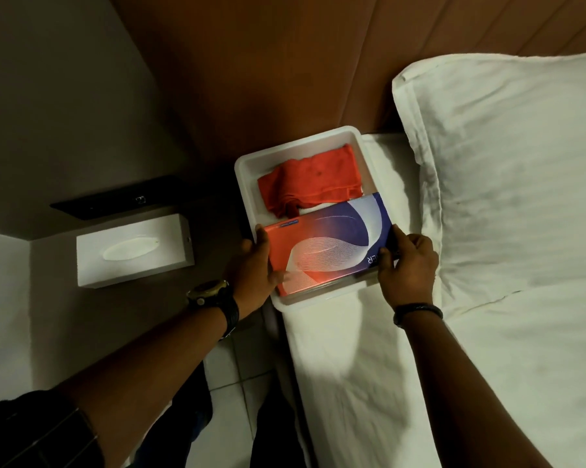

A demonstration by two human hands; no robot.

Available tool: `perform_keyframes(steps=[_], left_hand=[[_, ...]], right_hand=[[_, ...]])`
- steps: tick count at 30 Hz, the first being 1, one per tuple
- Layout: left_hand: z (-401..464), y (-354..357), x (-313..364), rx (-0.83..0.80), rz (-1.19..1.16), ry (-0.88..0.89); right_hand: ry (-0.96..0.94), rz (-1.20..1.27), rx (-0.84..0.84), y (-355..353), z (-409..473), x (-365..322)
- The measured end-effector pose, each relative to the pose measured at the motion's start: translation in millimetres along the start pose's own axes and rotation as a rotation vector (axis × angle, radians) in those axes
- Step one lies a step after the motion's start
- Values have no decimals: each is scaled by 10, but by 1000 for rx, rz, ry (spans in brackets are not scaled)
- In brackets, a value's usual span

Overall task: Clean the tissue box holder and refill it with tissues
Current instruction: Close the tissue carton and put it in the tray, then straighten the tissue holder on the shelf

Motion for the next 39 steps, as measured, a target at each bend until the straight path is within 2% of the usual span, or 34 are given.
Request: perform_keyframes(steps=[3, 5, 8, 11, 15, 22, 27, 33, 36, 39], left_hand=[[-25, -67, -60, -5, -88, 44], [-46, -174, -158, 36, -200, 55], [-120, -365, -439, 117, -372, -92], [-178, -602, -644, 185, -455, -175], [-107, -1083, -1084, 246, -354, -212], [21, -1898, -2385, 310, -216, -372], [320, -2098, -3150, 258, -8, -301], [828, -1847, -3913, 146, 329, -202], [1076, -1660, -3991, 100, 427, -22], [1308, -1465, -4019, 25, 508, 118]], right_hand=[[39, -58, 67, -132, -35, -122], [118, 37, 168, -240, -55, -297], [237, 235, 205, -151, -209, -607], [301, 342, 127, 118, -492, -900], [260, 408, -5, 536, -825, -1430], [107, 459, -252, 1484, -1152, -2593], [14, 397, -373, 2379, -1427, -2991], [-166, 204, -538, 3466, -1717, -3172], [-301, 56, -595, 3926, -1827, -3207], [-338, -13, -606, 4203, -1903, -3185]])
Point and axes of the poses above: each hand's wrist, its own z-axis towards the middle knuckle, its own y-axis out of the palm, x = y × z, the point moved 9 cm from there along z, towards the middle knuckle, and after that the axes turned 12 degrees about x, right-handed, at the moved point
